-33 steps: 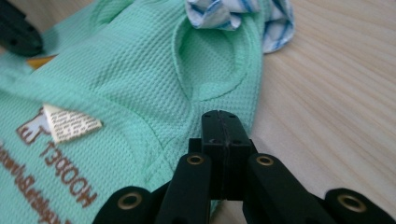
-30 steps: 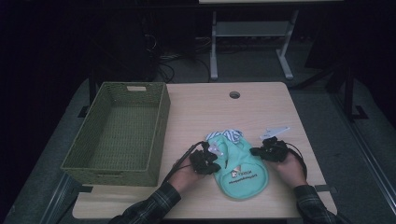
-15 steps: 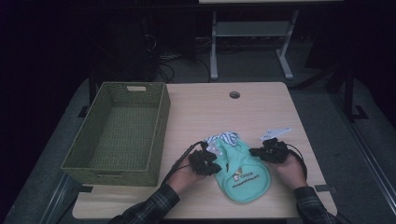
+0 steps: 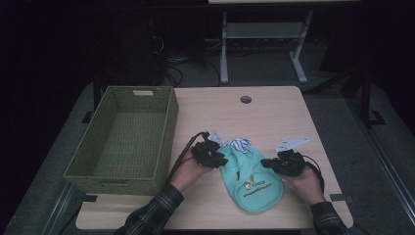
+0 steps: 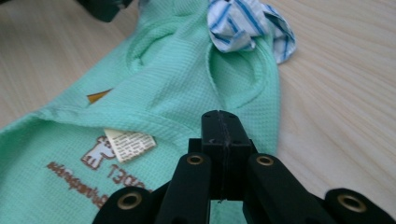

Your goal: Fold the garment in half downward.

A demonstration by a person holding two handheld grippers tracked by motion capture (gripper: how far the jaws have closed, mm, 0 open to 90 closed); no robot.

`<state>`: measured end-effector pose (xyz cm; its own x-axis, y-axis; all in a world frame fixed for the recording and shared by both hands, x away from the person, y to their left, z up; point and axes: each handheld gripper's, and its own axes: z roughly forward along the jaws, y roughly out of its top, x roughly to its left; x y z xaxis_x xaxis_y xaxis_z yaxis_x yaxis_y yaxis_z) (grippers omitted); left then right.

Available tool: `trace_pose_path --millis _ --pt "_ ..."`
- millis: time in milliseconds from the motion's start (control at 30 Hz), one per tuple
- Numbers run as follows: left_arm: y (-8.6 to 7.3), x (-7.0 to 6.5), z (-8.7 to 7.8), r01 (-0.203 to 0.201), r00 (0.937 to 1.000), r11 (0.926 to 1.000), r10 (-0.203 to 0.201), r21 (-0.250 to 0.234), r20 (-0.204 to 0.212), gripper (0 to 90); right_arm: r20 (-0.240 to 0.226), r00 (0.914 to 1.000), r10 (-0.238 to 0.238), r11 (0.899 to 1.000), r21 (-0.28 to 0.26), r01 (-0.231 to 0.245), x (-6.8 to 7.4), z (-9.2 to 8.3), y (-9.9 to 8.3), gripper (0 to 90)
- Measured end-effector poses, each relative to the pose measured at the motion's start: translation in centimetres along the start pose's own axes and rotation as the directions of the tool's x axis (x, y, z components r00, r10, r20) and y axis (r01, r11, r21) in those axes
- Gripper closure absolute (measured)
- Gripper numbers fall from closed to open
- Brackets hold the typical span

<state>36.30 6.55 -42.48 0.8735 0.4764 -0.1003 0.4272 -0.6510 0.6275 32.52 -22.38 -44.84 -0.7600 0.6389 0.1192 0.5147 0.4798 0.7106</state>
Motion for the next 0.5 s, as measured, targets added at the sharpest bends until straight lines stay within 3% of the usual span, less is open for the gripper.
trace_pose_path --millis 200,467,500 --pt "1.2 1.7 -0.1 0.017 0.9995 0.9998 -0.018 -0.012 -0.025 55.4 -0.021 0.9997 -0.008 1.000 -0.009 0.008 0.7 0.4 0.4 89.6" --pt "3.1 3.8 0.7 0.038 0.9982 0.9984 -0.040 -0.042 -0.044 45.8 -0.044 0.9985 -0.034 0.999 -0.011 0.033 1.5 1.2 0.7 89.6" --pt "3.3 4.1 0.8 0.027 0.9987 0.9992 -0.028 -0.031 -0.042 45.4 -0.045 0.9987 -0.026 1.000 -0.006 0.026 1.6 1.2 0.8 89.6"
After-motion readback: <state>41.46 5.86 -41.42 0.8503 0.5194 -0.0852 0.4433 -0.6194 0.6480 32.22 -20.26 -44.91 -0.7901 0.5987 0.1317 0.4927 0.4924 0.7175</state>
